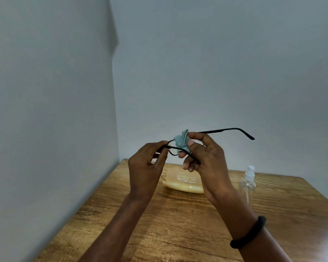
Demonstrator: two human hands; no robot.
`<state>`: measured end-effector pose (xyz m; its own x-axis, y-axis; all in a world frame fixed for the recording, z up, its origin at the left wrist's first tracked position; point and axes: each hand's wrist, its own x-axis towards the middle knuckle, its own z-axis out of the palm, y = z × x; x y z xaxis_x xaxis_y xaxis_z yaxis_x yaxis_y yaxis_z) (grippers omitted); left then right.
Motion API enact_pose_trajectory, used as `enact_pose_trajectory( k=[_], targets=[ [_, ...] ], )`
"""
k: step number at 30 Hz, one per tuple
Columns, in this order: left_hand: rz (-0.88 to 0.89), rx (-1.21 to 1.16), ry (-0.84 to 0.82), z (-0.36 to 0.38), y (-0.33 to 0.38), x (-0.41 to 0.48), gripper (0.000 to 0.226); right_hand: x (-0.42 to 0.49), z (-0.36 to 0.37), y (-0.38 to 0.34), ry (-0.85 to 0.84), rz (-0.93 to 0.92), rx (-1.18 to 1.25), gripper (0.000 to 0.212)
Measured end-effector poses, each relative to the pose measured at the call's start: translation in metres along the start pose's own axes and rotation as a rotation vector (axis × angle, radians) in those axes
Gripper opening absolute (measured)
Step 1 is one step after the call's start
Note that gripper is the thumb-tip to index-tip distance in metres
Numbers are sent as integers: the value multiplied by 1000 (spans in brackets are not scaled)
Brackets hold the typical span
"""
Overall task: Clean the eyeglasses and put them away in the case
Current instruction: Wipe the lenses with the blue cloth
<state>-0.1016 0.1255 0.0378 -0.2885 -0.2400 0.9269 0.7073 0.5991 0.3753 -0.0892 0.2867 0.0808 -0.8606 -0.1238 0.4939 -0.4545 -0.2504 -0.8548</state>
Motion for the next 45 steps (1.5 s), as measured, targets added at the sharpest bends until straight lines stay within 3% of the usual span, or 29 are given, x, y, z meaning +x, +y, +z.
enact_pose_trajectory(
  k=[4,14,27,36,45],
  targets=[
    [44,30,-57,1,3,-3,22,-7,12,10,-86,-6,-35,25],
    [102,104,-111,-5,6,-1,22,-3,12,21,-84,-212,-345,41],
    [169,186,-154,-2,14,-2,12,-5,16,28,154,-530,-584,15],
    [124,101,-113,-1,13,-3,14,-9,19,15,184,-532,-555,10],
    [33,94,-42,-5,-1,2,15,-16,22,-15,157,-416,-297,7]
  ],
)
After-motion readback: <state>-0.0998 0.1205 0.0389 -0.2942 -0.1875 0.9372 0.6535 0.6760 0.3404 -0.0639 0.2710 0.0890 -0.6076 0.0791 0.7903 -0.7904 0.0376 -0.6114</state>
